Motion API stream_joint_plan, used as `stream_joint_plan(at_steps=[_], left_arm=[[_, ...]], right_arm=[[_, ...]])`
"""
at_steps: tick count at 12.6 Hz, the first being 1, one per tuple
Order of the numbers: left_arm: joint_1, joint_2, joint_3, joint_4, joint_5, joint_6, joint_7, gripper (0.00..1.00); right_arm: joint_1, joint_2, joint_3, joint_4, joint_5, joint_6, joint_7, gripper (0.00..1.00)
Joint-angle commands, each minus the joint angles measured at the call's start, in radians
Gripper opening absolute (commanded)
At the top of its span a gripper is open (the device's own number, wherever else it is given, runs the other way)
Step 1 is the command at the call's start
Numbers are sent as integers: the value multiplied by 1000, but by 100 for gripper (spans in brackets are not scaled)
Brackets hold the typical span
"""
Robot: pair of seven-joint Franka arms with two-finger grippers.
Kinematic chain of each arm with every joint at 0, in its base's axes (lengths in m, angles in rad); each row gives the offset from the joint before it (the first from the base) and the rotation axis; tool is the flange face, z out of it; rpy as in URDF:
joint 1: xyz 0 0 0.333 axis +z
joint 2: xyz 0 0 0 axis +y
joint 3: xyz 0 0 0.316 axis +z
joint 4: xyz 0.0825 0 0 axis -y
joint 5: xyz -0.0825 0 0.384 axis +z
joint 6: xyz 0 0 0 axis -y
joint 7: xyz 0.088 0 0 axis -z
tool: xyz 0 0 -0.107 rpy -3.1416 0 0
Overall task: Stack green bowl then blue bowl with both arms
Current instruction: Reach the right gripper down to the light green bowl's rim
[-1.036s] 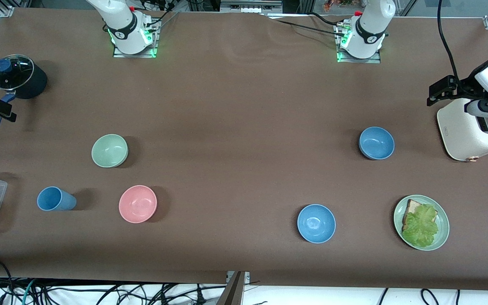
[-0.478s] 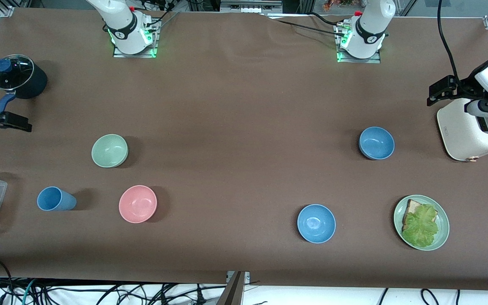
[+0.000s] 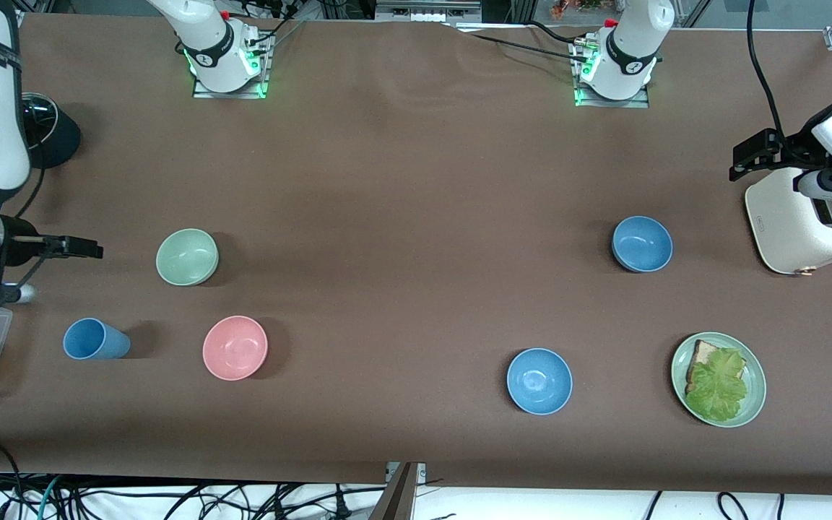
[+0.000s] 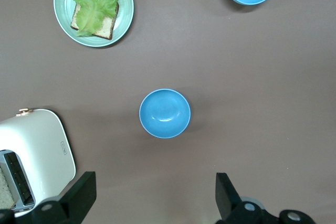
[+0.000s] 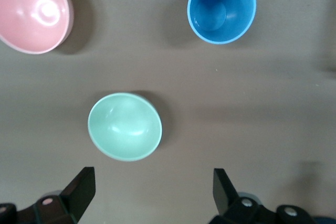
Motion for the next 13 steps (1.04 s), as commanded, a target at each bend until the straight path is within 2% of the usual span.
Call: stream_joint_plan(at_steps=[1,3,7,10,13], left_arm=[[1,12,-7,28,22,-18,-12,100],[3,12,-6,28,24,-18,-12,100],[1,12,-6,28,24,-18,-12,100],[3,12,-6,28,24,-18,-12,100],[3,12,-6,28,24,-18,-12,100]], right_arm=[[-20,-31,13,-154,55,143,-1,99],[-20,-31,13,-249,90,246,-3,99],[-20,-29,14,-409,98,439,-26,99],[-20,-13,14,-464,174,506,-68,99],[-19,0,14,-516,193,576,-113,99]])
